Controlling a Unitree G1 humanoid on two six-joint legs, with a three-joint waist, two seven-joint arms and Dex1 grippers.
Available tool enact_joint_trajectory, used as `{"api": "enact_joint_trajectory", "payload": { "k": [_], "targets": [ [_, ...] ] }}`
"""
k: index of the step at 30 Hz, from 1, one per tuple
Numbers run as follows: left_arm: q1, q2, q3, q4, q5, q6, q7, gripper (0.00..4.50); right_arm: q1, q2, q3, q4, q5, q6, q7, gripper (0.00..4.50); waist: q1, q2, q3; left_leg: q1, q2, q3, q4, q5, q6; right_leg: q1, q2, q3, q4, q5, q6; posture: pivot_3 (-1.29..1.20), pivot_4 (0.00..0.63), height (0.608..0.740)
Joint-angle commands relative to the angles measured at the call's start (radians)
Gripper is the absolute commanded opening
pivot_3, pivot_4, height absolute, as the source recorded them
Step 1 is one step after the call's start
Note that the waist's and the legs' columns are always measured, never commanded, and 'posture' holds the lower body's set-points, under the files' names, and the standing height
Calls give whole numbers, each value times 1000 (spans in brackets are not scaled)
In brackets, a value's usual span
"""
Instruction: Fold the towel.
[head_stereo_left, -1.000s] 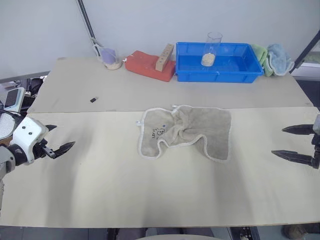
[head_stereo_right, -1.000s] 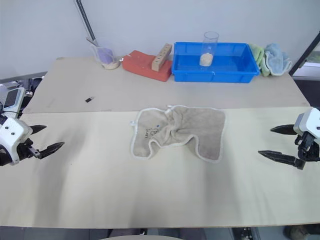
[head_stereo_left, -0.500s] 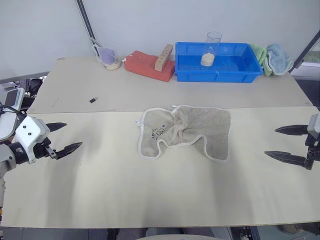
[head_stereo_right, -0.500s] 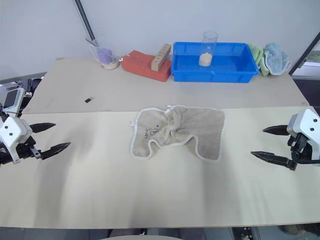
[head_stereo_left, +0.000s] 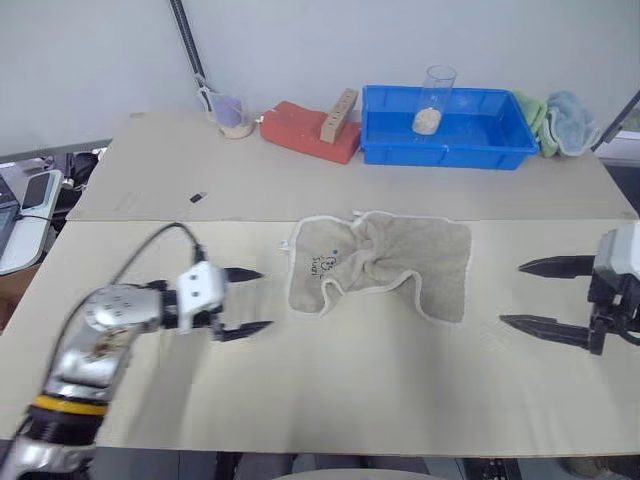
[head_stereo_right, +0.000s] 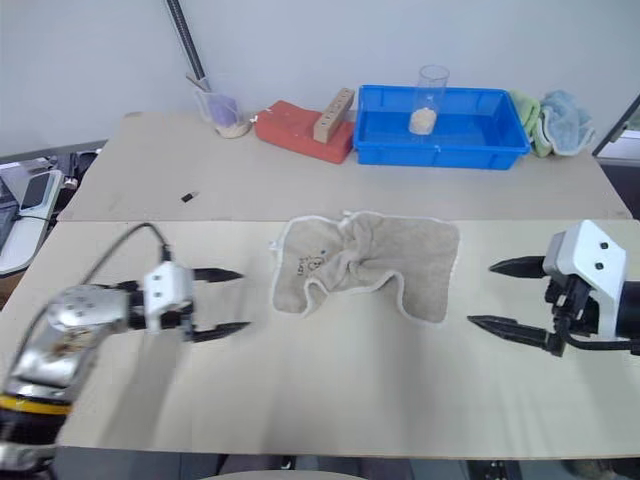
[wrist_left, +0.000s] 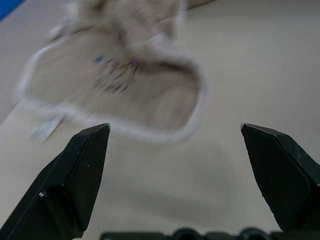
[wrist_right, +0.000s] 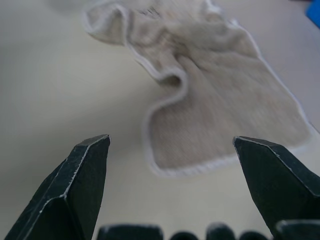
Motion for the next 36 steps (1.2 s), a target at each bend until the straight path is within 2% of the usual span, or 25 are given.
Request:
{"api": "enact_joint_trajectory", "payload": {
  "k": [1,5,10,13,18,21,30,35,36],
  "targets": [
    [-72,-48,-70,82,84,-55,30,4500,-4,10,-33,-93,72,77,-48,4350,-1,0,0,0,0,0,1,0,0,0,0,0,0,0,0,0,150,740],
    [-132,-90,-100,221,155,-124,74,4500,22,29,-59,-165,128,146,-86,4350,-4,-1,0,0,0,-1,2,0,0,0,1,0,2,0,0,0,150,740],
    [-141,-81,-122,295,195,-175,67,4500,42,45,-63,-196,150,171,-120,4350,-2,0,0,0,0,-1,2,0,0,0,0,0,2,0,0,0,150,740],
    [-134,-77,-138,304,213,-187,71,3611,36,48,-27,-186,140,158,-145,4500,-2,0,0,0,0,-1,2,0,0,0,0,0,2,0,0,0,150,740],
    [-133,-83,-149,323,225,-180,89,1259,-12,50,117,-140,51,104,-211,4500,-3,0,0,2,0,-1,3,0,0,1,0,0,3,0,0,0,150,740],
    [-122,-78,-142,312,210,-161,89,10,-47,58,241,-90,-45,46,-255,4500,-4,1,0,2,0,-1,3,0,0,1,0,0,3,0,0,0,150,740],
    [-88,-71,-105,281,181,-136,110,10,-174,178,599,214,-334,-196,-322,4500,-13,1,-1,3,0,-1,3,0,0,0,1,0,4,0,0,0,150,740],
    [-68,-63,-92,260,172,-126,118,10,-220,221,653,355,-406,-263,-325,4500,-22,0,-1,5,1,-1,3,0,0,0,1,0,5,0,0,0,150,740],
    [-66,-61,-89,258,170,-125,120,0,-223,224,653,365,-407,-264,-323,4250,-23,0,-1,5,1,-2,3,0,0,1,1,0,5,0,0,0,150,740]
  ]
}}
